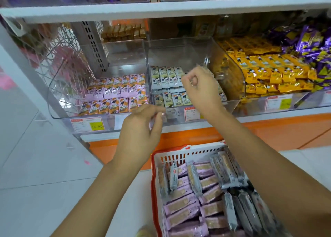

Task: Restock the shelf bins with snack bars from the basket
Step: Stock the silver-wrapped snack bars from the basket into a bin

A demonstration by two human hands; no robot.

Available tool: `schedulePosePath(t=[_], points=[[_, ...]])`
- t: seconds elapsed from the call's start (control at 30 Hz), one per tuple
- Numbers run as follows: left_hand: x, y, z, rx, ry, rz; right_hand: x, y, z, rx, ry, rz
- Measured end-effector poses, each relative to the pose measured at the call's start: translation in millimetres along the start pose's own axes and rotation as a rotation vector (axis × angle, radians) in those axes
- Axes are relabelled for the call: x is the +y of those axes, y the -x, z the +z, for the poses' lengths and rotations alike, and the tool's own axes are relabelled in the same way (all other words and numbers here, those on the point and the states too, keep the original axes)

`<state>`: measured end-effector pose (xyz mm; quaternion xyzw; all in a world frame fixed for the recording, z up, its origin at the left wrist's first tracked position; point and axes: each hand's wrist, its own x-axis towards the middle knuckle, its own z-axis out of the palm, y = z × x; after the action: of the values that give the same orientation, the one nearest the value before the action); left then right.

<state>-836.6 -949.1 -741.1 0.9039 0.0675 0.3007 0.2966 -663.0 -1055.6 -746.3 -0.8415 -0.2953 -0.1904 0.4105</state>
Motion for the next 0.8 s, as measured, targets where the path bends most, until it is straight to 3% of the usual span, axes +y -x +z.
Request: schedulePosePath(t=[0.07, 0.17, 0.3, 0.4, 0.57, 0.8], points=[[2.3, 10.3, -2.2, -0.148, -0.015, -0.047, -5.2, 42.4, -21.0, -0.01, -0.054, -0.074], [-11.0, 28.2, 4.4, -0.485, -0.204, -0.134, 3.1, 97.9, -27.7, -0.216, -0.044, -0.086], [-37.2, 63.3, 21.4, -0.973, -0.399, -0.281, 29.9, 168.5, 5.8, -0.628, 0.051, 0.085], [-44.0, 90.5, 35.6, -1.242, -0.502, -0.35, 49.2, 215.1, 44.6, -0.829, 0.101, 0.214], [-58.4, 121.4, 62.6, -1.396, -0.597, -0.3, 52.6, 268.4, 95.5, -0.997, 0.209, 0.297], [-63.2, 128.9, 68.6, -1.379, -0.549, -0.298, 55.1, 281.5, 122.4, -0.999, 0.319, 0.204]])
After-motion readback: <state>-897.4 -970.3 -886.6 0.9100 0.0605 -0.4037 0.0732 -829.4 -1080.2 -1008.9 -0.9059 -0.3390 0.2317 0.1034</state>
